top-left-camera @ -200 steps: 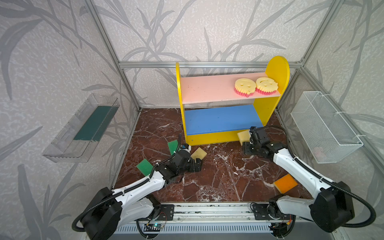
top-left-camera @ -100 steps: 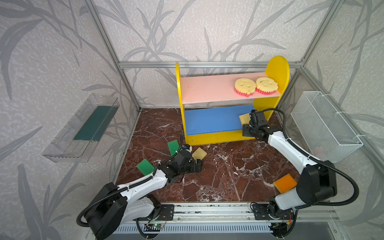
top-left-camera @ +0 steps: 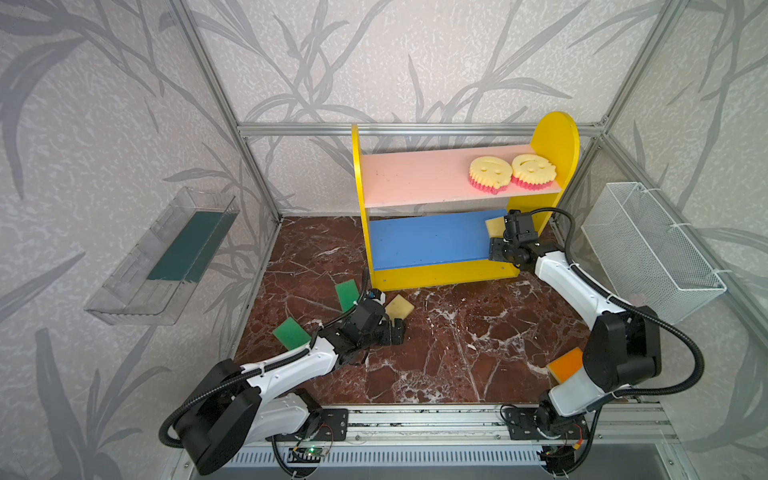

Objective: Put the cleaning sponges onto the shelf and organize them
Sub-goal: 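Lift the yellow sponge with the right gripper up to the blue shelf, then lower the yellow sponge onto the blue shelf and open the right gripper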

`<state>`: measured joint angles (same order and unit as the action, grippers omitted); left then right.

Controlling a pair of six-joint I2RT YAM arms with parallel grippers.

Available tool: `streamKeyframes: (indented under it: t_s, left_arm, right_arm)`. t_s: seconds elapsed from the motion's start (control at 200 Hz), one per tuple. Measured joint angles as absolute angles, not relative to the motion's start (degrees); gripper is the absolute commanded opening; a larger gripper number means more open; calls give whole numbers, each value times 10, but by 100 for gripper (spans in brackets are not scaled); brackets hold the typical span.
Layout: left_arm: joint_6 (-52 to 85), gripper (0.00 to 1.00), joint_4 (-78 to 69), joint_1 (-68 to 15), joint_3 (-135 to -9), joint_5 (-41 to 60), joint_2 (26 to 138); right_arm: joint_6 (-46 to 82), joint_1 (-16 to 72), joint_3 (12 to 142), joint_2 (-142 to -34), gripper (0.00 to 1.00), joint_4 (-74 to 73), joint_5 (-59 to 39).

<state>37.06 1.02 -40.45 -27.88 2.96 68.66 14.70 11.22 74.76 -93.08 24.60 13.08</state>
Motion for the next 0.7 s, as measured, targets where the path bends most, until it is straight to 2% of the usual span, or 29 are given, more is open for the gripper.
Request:
streamKeyframes:
  t_s: [0.14,0.44,0.7]
  left_arm:
    - [371,98,7,-404,-279,31,694]
    - [371,98,6,-404,-279,35,699]
    - [366,98,6,-400,-279,36,699]
  right_arm:
    - [147,103,752,-941,75,238,132]
    - [143,100,769,-958,89,232,130]
    - [136,101,769,-959,94,229,130]
